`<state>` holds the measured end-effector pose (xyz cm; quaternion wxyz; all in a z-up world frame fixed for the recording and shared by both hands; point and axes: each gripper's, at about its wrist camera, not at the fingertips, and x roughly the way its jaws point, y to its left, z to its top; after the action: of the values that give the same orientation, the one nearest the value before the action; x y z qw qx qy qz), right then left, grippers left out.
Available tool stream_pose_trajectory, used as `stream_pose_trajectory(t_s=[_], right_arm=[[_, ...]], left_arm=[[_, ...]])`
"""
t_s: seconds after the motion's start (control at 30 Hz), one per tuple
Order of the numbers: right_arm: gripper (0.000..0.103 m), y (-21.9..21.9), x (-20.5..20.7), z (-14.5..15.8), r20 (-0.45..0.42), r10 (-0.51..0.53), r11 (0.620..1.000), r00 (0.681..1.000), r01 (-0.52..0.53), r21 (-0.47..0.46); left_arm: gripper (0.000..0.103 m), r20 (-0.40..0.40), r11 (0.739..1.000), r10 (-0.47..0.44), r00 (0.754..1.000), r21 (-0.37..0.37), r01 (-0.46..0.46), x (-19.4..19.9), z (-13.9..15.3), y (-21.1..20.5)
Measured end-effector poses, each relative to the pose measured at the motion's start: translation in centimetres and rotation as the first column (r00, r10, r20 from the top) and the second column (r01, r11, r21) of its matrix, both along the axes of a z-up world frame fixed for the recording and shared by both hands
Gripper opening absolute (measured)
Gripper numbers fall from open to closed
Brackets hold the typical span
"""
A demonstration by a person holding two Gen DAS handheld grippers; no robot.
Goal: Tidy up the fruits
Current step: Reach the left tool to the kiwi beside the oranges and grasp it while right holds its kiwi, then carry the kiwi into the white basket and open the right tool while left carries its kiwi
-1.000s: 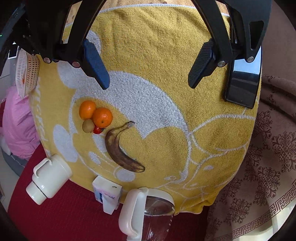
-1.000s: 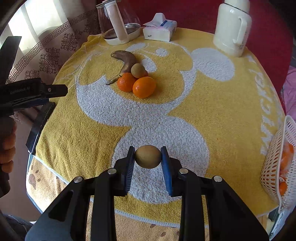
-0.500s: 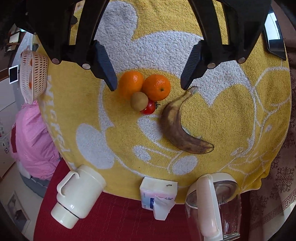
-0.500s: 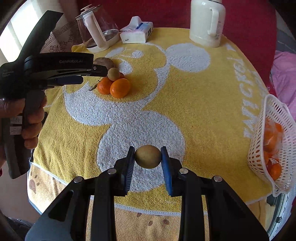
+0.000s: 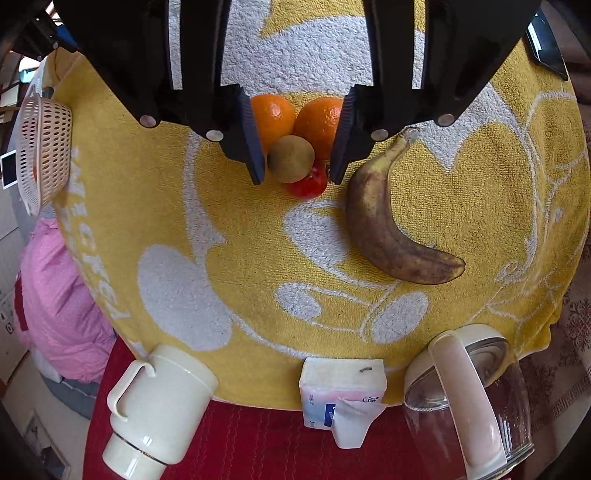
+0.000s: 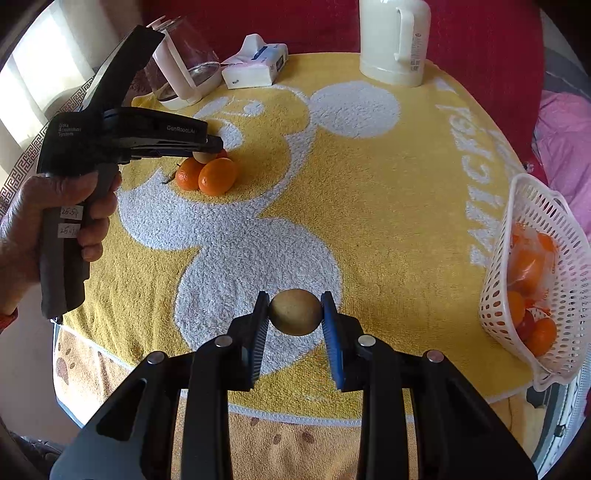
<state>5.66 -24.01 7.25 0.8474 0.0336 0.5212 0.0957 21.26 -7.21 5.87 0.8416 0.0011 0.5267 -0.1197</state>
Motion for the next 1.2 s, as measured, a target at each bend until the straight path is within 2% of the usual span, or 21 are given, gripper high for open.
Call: stream_pose_trajectory(t_s=[0.03,0.1,0.43,0.7,1.2], right_arm=[[0.029,-0.2,0.1,0.1,0.002,0.000,1.000,1.000,0.000,0.001],[0.029,-0.5,0.1,0.2,0.008,0.000,1.000,1.000,0.000,0.003],[0.029,-2.1,0.7,2.0,0.061,-0.003,0.999,0.998,0.001,0.034],[0.029,-4.1,0.6,3.3,0.083,-0.031,0.995,0.996,0.023,0.099],[0.029,-11.6,-1.6,4.5,0.118,-0.135,0.985,0.984,0.121,0.119]], left_arm=[[0.029,-0.003,1.000,-0.001,1.000,-0.011,0.001,0.0,0.0,0.0],[0.026,-0.011,1.000,-0.001,1.000,-0.019,0.001,-0.1,0.1,0.0],[0.026,0.013,0.997,0.036,0.999,-0.066,-0.035,-2.9,2.8,0.5],[0.026,0.043,0.995,0.072,0.997,-0.080,-0.068,-5.2,5.6,0.5],[0.026,0.067,0.997,0.022,0.998,-0.071,-0.017,-8.4,7.7,-5.5]])
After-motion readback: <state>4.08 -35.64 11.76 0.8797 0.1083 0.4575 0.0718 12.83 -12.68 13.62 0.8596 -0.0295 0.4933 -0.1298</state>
